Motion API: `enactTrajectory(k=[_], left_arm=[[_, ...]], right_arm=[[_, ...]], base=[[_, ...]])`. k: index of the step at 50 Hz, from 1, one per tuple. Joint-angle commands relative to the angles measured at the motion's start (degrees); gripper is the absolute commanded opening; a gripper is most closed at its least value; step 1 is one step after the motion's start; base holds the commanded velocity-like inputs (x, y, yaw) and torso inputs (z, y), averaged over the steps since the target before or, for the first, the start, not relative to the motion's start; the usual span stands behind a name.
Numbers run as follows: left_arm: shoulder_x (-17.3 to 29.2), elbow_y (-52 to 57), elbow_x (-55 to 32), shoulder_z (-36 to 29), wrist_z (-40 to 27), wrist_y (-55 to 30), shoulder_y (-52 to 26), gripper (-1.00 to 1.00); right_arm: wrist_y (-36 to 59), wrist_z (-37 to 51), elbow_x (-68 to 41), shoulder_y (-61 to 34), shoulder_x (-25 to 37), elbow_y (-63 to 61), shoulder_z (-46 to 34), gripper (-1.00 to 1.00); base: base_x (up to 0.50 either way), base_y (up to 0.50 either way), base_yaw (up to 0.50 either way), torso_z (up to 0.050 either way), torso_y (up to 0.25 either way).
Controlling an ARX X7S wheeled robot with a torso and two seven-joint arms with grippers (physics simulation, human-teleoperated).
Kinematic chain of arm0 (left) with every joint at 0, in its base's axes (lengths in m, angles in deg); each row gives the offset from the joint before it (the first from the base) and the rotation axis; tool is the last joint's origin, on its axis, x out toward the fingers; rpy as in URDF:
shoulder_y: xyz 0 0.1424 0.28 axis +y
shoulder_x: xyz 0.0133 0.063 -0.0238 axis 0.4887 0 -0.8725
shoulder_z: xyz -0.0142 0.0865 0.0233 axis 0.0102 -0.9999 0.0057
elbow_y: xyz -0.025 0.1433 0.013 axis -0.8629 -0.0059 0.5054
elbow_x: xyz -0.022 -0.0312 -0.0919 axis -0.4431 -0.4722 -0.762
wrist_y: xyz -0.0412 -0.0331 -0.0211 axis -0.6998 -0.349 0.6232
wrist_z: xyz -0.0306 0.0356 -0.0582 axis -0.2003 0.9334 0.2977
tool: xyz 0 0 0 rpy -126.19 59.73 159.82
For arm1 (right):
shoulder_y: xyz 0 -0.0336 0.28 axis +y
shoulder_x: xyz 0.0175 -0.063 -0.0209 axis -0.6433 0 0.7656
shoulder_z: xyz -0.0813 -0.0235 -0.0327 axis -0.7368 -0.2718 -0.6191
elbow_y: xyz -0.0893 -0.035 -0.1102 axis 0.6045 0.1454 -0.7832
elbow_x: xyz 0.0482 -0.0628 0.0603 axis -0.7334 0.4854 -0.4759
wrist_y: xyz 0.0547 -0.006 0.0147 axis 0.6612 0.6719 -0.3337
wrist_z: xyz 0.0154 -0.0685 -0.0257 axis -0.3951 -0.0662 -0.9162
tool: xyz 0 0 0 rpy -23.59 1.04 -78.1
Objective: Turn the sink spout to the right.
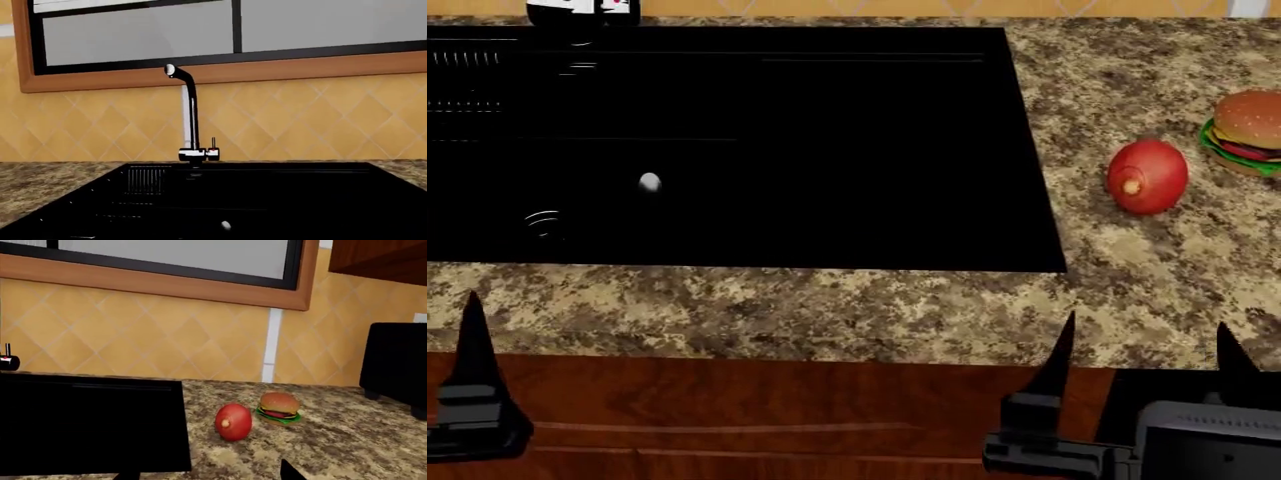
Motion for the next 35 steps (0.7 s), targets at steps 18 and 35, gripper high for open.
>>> enactTrajectory(k=[18,35], left_arm=[[4.9,4.4,-2.4,5.7,-2.6,-11.6,-9.8,1.0],[5.2,5.9,-3.9,5.9,-3.3,-15.1,-12.3,1.0]], right_arm=[[6.7,-0.1,-2.2,-8.8,3.5,0.9,2.0,1.0],[8.0,-0.3,-2.7,-11.0,3.9,0.9,1.1,1.0]], base=[[0.0,0.0,0.0,0.0,0.0],[0.0,0.0,0.0,0.0,0.0]])
